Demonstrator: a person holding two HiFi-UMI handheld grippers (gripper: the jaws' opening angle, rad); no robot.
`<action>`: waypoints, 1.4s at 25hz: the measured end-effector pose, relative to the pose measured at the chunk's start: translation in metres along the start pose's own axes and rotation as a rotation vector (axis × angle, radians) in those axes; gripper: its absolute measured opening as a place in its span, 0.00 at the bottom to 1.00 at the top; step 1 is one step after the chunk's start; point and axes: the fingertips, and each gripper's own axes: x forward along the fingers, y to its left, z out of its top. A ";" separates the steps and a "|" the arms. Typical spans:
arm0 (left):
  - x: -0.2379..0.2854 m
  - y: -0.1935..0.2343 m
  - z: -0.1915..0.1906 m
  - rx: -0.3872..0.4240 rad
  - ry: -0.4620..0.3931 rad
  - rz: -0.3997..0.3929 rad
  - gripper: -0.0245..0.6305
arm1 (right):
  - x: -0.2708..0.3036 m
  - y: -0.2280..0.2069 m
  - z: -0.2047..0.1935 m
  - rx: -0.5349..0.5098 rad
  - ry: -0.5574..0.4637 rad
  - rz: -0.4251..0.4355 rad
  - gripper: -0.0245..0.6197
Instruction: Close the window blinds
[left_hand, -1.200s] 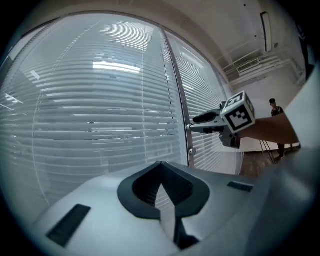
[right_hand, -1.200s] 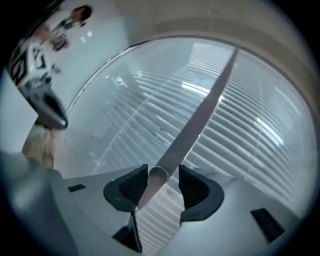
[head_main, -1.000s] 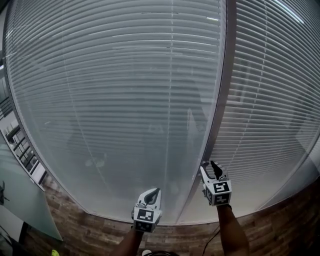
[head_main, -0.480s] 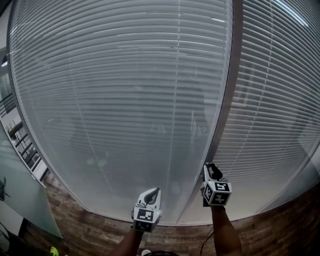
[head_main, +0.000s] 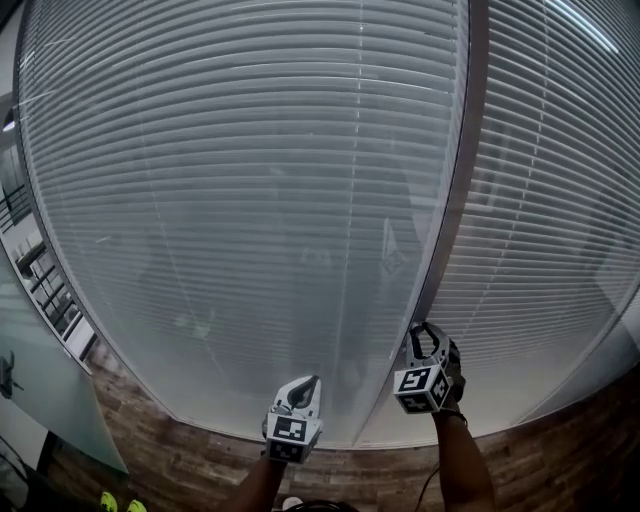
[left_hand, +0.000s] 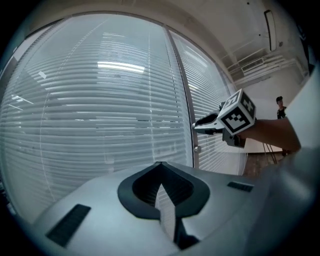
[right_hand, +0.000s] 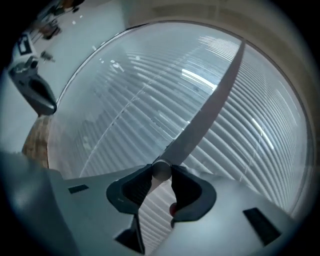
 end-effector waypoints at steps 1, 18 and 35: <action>0.001 0.000 0.000 0.004 -0.015 -0.001 0.04 | 0.001 0.001 0.000 -0.067 0.011 -0.002 0.24; -0.002 -0.013 0.003 -0.006 0.017 -0.013 0.04 | -0.011 0.004 0.001 -0.197 -0.056 -0.041 0.24; -0.023 -0.031 0.031 -0.097 -0.016 0.063 0.04 | -0.094 0.043 -0.022 0.574 -0.107 0.175 0.05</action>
